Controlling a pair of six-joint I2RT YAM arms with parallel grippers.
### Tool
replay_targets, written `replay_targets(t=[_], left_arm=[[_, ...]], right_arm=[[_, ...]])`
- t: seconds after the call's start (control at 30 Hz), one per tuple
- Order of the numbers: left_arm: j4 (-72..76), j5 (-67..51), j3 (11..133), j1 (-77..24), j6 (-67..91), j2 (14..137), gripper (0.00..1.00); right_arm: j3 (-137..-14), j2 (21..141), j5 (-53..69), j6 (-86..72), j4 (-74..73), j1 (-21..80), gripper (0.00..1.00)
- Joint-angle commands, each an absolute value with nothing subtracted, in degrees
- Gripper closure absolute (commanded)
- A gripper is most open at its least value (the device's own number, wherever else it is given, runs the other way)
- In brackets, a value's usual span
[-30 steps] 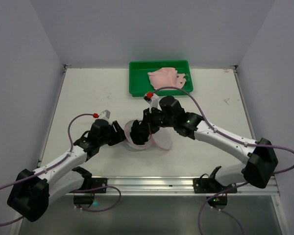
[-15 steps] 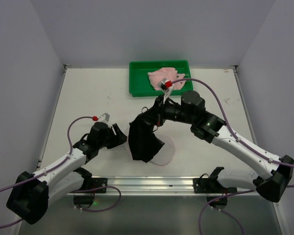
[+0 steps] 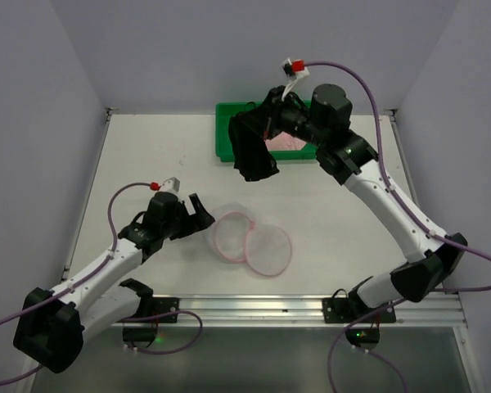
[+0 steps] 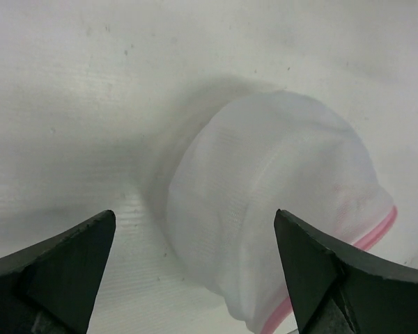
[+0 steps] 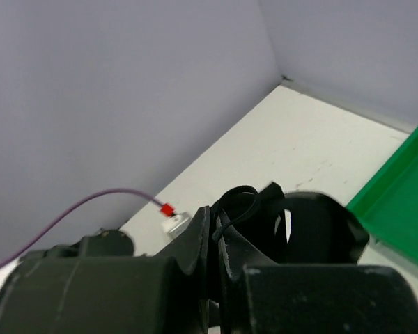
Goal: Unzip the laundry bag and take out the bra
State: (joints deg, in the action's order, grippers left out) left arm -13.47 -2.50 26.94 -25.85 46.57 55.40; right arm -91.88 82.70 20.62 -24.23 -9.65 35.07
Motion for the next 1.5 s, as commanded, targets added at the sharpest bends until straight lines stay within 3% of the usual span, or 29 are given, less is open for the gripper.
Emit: replay_targets(t=[0.0,0.3,0.53,0.73,0.93,1.07,1.3,1.33,1.37,1.43,1.47], left_arm=[[-18.27,1.66,33.12,-24.35,42.63,55.02,0.0],[-24.61,8.52,43.32,-22.59,35.07,54.85,0.0],[-24.52,10.55,42.89,-22.5,31.99,52.82,0.0],[-23.91,10.55,42.19,-22.41,30.85,53.26,0.0],[-22.68,8.53,41.48,-22.32,30.85,54.31,0.0],[-23.03,8.09,41.4,-22.32,31.11,54.4,0.0],[-23.64,7.73,40.78,-22.32,31.73,53.0,0.0],[-23.73,7.65,40.52,-22.32,31.82,52.82,0.0],[-23.82,7.39,40.43,-22.32,31.99,52.74,0.0],[-23.91,7.12,40.43,-22.32,32.08,52.65,0.0],[-23.99,6.86,40.52,-22.32,32.08,52.56,0.0]], right_arm=[[-100.78,89.28,17.23,-21.27,-11.86,32.0,1.0],[-123.36,114.23,19.41,-20.13,-14.06,25.14,1.0],[-137.36,133.66,22.4,-22.48,-12.22,23.73,1.0],[-132.73,138.25,23.38,-27.42,-10.28,21.62,1.0],[-122.71,135.62,15.04,-31.1,-10.55,19.08,0.99],[-121.29,134.39,12.75,-33.31,-11.68,16.88,0.81],[-116.91,127.28,7.48,-30.67,-13.88,16.35,0.63],[-116.2,126.48,7.21,-30.24,-13.97,16.35,0.59],[-115.58,125.69,7.12,-29.89,-14.06,16.35,0.46],[-114.44,123.5,7.38,-28.74,-14.67,16.35,0.32],[-114.43,122.79,7.56,-28.13,-15.29,16.35,0.29]])
